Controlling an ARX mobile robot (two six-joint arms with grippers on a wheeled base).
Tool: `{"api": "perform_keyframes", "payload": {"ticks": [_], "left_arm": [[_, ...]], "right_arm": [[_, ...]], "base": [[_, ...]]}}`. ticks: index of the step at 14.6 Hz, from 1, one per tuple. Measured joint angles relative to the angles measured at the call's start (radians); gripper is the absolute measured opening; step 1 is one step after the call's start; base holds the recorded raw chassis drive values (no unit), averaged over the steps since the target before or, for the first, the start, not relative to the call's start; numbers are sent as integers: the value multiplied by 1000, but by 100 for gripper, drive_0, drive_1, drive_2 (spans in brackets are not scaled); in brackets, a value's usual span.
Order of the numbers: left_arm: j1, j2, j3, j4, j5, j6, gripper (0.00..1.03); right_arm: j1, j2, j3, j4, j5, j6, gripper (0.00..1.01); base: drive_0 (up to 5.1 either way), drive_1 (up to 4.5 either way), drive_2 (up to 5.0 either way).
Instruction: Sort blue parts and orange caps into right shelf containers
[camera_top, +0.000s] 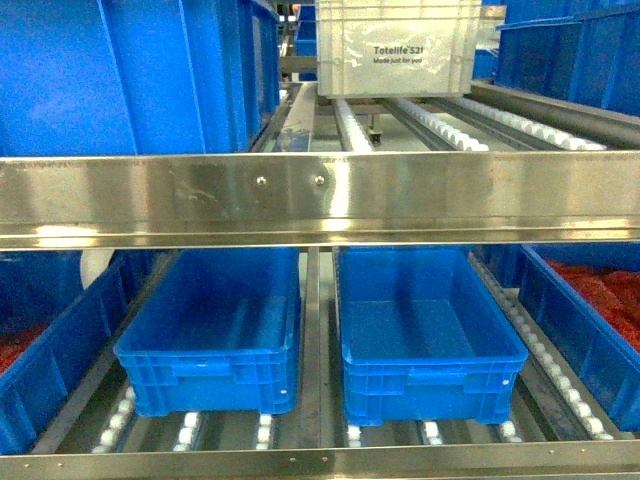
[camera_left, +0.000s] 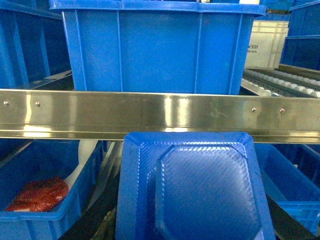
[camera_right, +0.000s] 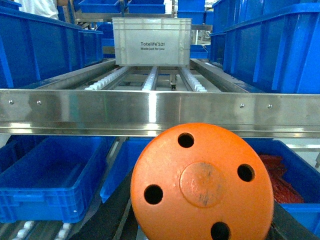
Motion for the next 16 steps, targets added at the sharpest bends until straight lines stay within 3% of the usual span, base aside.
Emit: {"api": "perform_keyframes", "payload": {"ticks": [16], "left_arm": [[0,0,0,0,0,0,44]], "right_arm": [[0,0,0,0,0,1,44]], "base": [[0,0,0]]}}
